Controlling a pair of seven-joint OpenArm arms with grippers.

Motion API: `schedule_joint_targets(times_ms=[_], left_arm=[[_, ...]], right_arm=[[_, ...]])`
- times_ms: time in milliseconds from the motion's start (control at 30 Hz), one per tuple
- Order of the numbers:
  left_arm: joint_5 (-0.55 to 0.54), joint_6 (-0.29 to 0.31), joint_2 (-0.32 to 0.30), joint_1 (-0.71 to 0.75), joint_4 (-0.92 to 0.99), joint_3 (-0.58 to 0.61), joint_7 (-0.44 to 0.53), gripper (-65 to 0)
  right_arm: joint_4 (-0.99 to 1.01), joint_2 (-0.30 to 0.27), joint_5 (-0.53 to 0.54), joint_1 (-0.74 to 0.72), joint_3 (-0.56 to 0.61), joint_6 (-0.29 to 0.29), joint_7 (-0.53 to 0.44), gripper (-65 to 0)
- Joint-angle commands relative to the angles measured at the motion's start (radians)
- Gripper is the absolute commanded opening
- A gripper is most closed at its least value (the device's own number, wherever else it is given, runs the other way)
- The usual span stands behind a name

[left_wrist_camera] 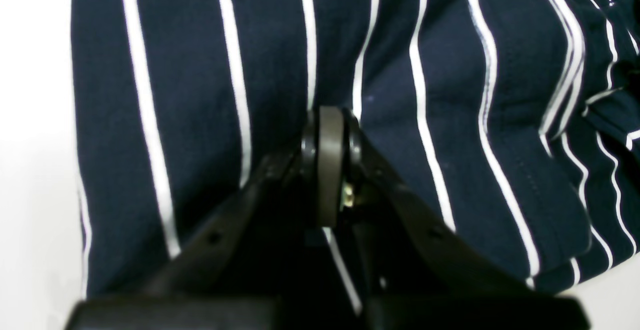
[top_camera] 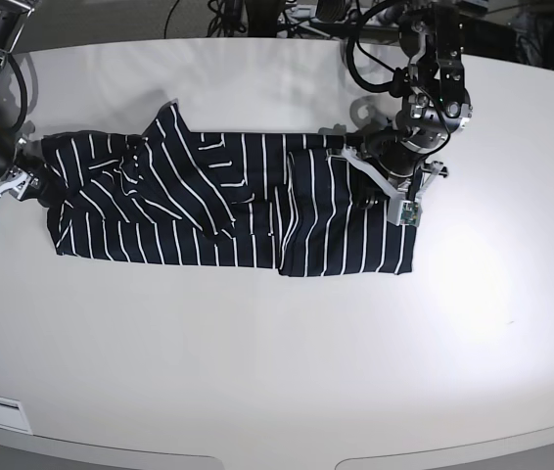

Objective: Fold the T-shirt properly

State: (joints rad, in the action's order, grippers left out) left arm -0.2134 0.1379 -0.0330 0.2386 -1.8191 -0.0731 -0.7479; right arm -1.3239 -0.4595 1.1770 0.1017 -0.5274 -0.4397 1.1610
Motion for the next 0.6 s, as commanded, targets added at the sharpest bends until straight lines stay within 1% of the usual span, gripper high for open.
schedule_joint_targets(times_ms=[0,67,133,233,367,467,567], left_arm=[[0.044,-0.034,-0.006,0.016,0.009,-0.006,-0.090,-65.0],[0.044,-0.034,-0.006,0.016,0.009,-0.006,-0.090,-65.0],[0.043,-0.034,-0.006,0.016,0.009,-0.006,-0.090,-65.0],[0.034,-0.034,-0.006,0.016,0.009,-0.006,-0.095,-65.0],[0.021,-0.015,-0.006,0.016,0.009,-0.006,-0.098,-65.0],[0.021,-0.015,-0.006,0.016,0.009,-0.006,-0.098,-65.0],[0.021,-0.015,-0.006,0.016,0.009,-0.006,-0.098,-65.0]], right_arm=[[0.000,-0.020,0.003,-0.008,-0.002,-0.008,0.015,-36.4],[0.007,-0.020,0.005,-0.008,0.005,-0.032,0.014,-33.0],[0.007,-0.023,0.005,-0.008,0.026,-0.042,0.014,-29.8],[0.007,-0.024,0.005,-0.008,0.077,-0.058,0.014,-27.2],[0.007,-0.023,-0.017,-0.008,0.117,-0.057,0.012,-27.2],[0.007,-0.023,-0.061,-0.008,0.123,-0.028,-0.018,-27.2],[0.007,-0.023,-0.082,-0.008,0.122,-0.028,-0.027,-27.2]])
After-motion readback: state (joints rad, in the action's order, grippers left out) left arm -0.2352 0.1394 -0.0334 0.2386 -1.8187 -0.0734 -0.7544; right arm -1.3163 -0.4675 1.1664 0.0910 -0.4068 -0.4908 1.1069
